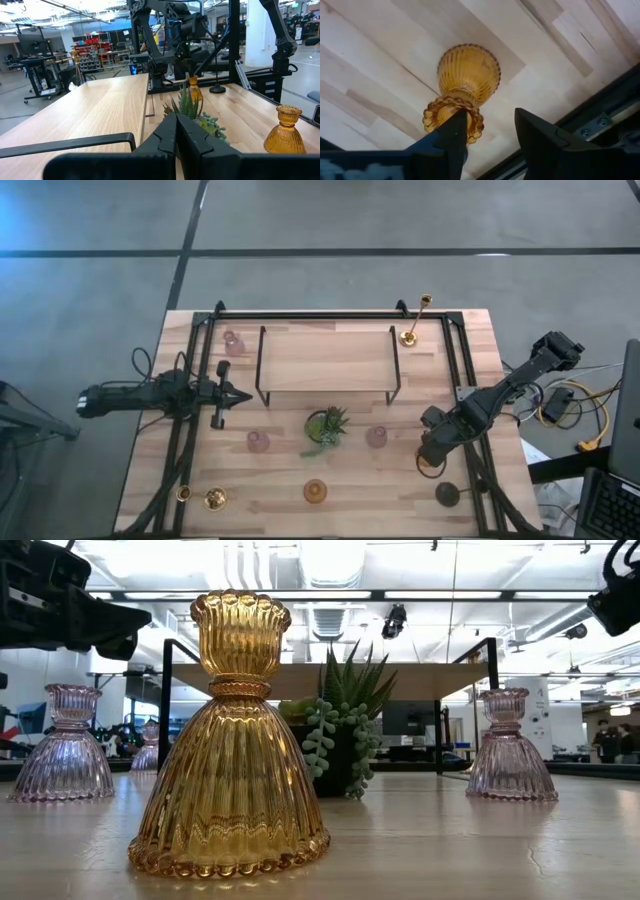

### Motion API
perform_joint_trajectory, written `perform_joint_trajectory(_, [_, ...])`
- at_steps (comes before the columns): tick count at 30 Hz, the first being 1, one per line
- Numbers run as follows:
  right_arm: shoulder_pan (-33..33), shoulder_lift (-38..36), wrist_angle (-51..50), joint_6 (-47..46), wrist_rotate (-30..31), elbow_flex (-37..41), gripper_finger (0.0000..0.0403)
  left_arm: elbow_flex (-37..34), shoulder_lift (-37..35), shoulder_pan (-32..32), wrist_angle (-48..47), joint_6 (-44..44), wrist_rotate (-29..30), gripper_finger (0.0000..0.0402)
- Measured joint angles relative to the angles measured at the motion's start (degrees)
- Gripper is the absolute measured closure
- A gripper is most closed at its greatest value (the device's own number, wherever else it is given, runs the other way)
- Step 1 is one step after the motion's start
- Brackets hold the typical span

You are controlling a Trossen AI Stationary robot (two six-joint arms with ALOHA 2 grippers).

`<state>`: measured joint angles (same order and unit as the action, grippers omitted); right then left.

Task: Pick & Place candle stick holders
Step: Put the yellow glass candle holder on the shelf

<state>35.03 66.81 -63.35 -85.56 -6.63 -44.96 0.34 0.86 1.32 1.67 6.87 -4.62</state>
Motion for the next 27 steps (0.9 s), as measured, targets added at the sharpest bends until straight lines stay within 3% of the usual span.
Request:
perform_joint_trajectory(14, [0.0, -0.2, 6.6, 1.5, 0.3, 3.7, 0.0321, 0.0, 0.0, 0.0, 0.0, 0.0, 0.0, 0.039])
perform_joint_trajectory(20, [0.0, -0.3, 9.3, 3.7, -2.4, 4.6, 0.0376, 0.0, 0.0, 0.0, 0.0, 0.0, 0.0, 0.039])
perform_joint_trajectory(27, [0.0, -0.3, 9.9, 7.9, -2.4, 3.4, 0.0379, 0.0, 0.0, 0.0, 0.0, 0.0, 0.0, 0.039])
